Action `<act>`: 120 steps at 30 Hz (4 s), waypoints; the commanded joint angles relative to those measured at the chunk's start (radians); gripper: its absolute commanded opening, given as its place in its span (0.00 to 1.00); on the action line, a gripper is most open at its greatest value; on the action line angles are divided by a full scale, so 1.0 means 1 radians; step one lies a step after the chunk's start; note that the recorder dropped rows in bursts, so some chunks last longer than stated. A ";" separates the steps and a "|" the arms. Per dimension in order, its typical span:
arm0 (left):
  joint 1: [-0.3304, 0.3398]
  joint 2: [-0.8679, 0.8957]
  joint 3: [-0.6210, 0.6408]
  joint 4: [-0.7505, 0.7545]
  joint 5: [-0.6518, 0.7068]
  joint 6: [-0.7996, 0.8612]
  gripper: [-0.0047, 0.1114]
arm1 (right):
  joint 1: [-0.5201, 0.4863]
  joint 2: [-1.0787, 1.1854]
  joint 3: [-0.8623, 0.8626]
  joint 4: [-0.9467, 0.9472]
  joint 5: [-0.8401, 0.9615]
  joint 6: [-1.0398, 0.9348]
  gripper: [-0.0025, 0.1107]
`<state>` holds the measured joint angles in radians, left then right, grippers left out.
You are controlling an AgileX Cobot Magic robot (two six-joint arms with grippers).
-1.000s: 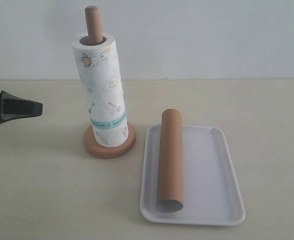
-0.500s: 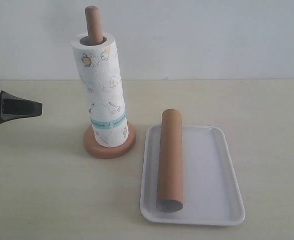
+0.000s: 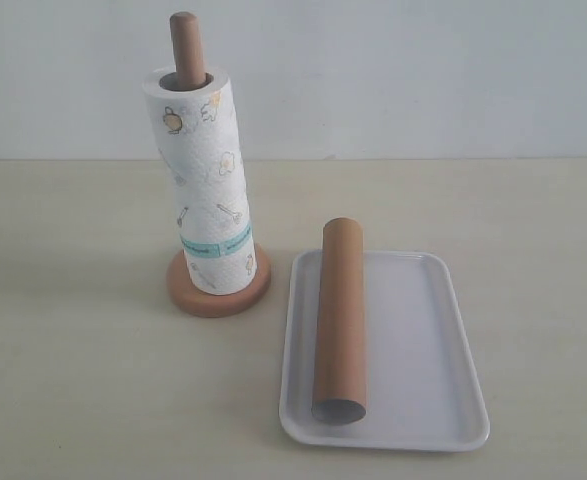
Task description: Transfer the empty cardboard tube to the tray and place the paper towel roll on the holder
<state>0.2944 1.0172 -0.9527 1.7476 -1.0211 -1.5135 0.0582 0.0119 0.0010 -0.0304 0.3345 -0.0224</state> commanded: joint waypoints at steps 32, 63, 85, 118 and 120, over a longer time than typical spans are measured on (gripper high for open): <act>-0.276 -0.768 0.635 -0.593 0.932 -0.211 0.08 | -0.007 -0.002 -0.001 -0.001 -0.002 -0.001 0.02; -0.315 -1.017 0.953 -1.715 1.117 1.471 0.08 | -0.007 0.000 -0.001 -0.001 -0.002 -0.002 0.02; -0.315 -1.017 0.953 -1.709 1.334 1.508 0.08 | -0.007 0.000 -0.001 -0.001 -0.002 -0.002 0.02; -0.315 -1.017 0.953 -1.709 1.334 1.508 0.08 | -0.007 0.000 -0.001 -0.001 -0.002 -0.002 0.02; -0.315 -1.017 0.953 -1.709 1.334 1.508 0.08 | -0.007 0.000 -0.001 -0.001 -0.002 -0.002 0.02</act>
<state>-0.0179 0.0038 -0.0033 0.0448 0.3144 0.0000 0.0582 0.0119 0.0010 -0.0265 0.3345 -0.0224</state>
